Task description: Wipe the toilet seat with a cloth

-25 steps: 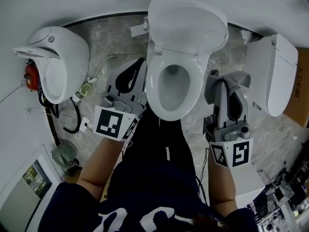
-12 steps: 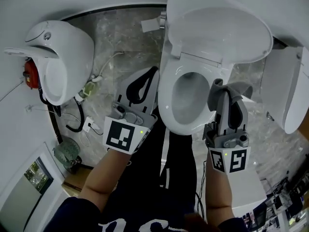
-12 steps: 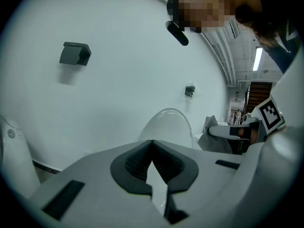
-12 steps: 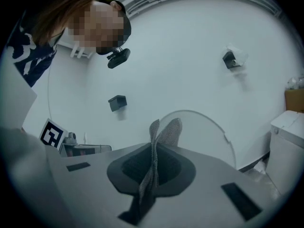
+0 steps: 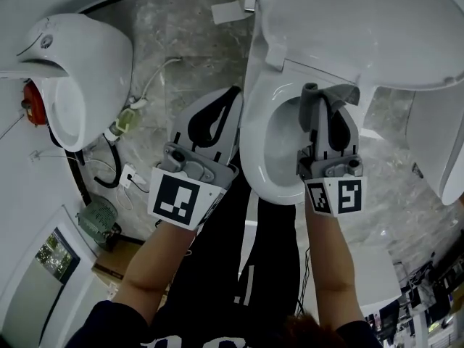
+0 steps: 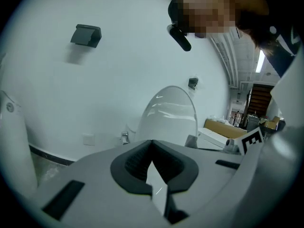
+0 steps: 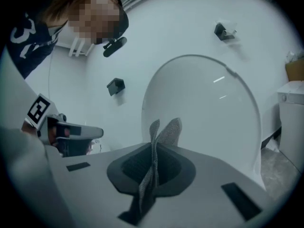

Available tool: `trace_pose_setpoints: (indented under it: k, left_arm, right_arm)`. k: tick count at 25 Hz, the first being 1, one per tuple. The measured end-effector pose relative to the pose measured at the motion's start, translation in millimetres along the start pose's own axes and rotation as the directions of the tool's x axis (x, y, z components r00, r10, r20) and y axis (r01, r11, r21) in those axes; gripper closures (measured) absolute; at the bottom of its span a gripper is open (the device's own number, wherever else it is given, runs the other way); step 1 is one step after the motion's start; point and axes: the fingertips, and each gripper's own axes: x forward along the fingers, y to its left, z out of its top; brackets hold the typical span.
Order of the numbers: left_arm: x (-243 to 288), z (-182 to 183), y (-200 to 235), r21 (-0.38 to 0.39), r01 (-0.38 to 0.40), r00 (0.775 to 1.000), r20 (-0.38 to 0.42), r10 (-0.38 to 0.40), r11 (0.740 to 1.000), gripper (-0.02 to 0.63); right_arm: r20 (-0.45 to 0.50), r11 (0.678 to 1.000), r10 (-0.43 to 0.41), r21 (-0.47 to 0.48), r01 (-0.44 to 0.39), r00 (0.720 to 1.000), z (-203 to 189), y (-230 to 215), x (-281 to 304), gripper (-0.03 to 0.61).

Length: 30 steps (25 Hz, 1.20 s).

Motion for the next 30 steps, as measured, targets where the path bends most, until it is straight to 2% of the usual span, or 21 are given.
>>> trace_pose_setpoints:
  k: [6,13,17,20,25,30]
  left_arm:
    - [5.1,-31.8,4.6,-0.008,0.003,0.999,-0.038,-0.003,1.0,0.603]
    - [3.9,-45.8,6.8,-0.007,0.01,0.997,-0.07,-0.011,1.0,0.603]
    - [4.6,-48.3,8.3,-0.009,0.007,0.997,-0.08,-0.008,1.0,0.603]
    - [6.8,-50.6,8.1,-0.005,0.01,0.996,-0.086,-0.011,1.0,0.603]
    - [13.6,-53.0,1.4,-0.01,0.016,0.996,-0.089,-0.017,1.0,0.603]
    - [19.0,-55.1,-5.0,-0.009,0.027,0.995,-0.093,-0.027,1.0,0.603]
  right_arm:
    - [-0.078,0.998,-0.057,-0.046,0.053,0.995,-79.7,-21.5,29.7,0.551]
    - [-0.113,0.994,-0.088,-0.068,0.08,0.99,-125.9,-30.2,66.9,0.548]
    - [-0.204,0.976,-0.136,-0.193,0.096,0.969,-155.8,-31.9,77.5,0.546]
    - [-0.214,0.954,-0.135,-0.292,0.069,0.967,-158.1,-26.7,81.9,0.552]
    - [-0.226,0.928,-0.081,-0.373,-0.01,0.971,-157.9,-24.1,81.9,0.551]
    - [-0.27,0.87,-0.021,-0.479,-0.115,0.963,-160.7,-24.2,79.3,0.552]
